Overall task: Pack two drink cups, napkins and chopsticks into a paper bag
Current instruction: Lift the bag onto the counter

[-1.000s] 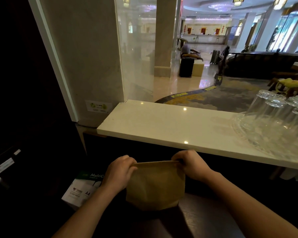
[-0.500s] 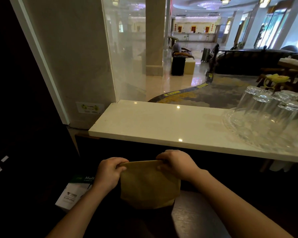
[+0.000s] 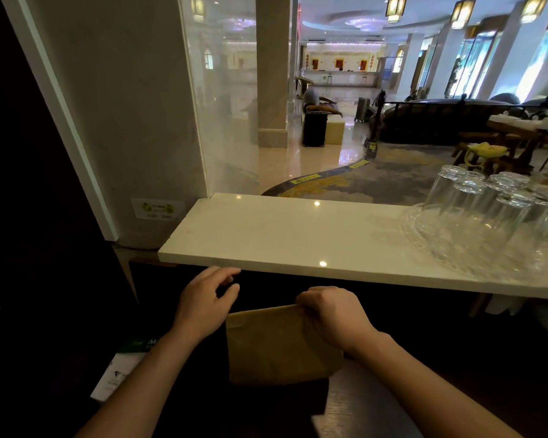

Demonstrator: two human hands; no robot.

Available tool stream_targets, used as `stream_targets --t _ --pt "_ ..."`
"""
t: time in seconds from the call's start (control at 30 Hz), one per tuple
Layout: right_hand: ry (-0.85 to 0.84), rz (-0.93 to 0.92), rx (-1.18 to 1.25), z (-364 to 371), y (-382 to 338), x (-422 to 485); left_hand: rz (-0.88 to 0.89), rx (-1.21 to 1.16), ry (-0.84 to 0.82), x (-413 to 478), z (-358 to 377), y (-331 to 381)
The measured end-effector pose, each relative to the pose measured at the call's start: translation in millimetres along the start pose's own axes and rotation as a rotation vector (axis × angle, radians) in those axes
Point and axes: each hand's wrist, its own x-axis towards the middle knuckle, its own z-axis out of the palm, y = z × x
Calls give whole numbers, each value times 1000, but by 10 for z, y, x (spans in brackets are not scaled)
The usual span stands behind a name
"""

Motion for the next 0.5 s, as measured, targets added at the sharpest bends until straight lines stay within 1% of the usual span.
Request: stream_targets --t 0.17,0.23,0.27,0.33,0.4,0.47,0.5 --pt "25 44 -29 -354 -66 -64 111 379 -48 462 83 -2" --pt "28 71 -56 -551 -114 -88 111 537 -124 653 182 -3" --pt "25 84 -65 -660 -136 -108 95 590 -191 739 237 2" --pt "37 116 -70 -881 -164 -142 38 623 -347 893 352 -1" --pt "63 160 -81 -1102 -204 -158 -12 623 -458 997 411 7" --pt "72 211 -90 -1327 -262 -152 -21 672 -490 1035 444 30" --pt "80 235 -87 -1442 -292 -149 -16 698 -469 1029 461 50"
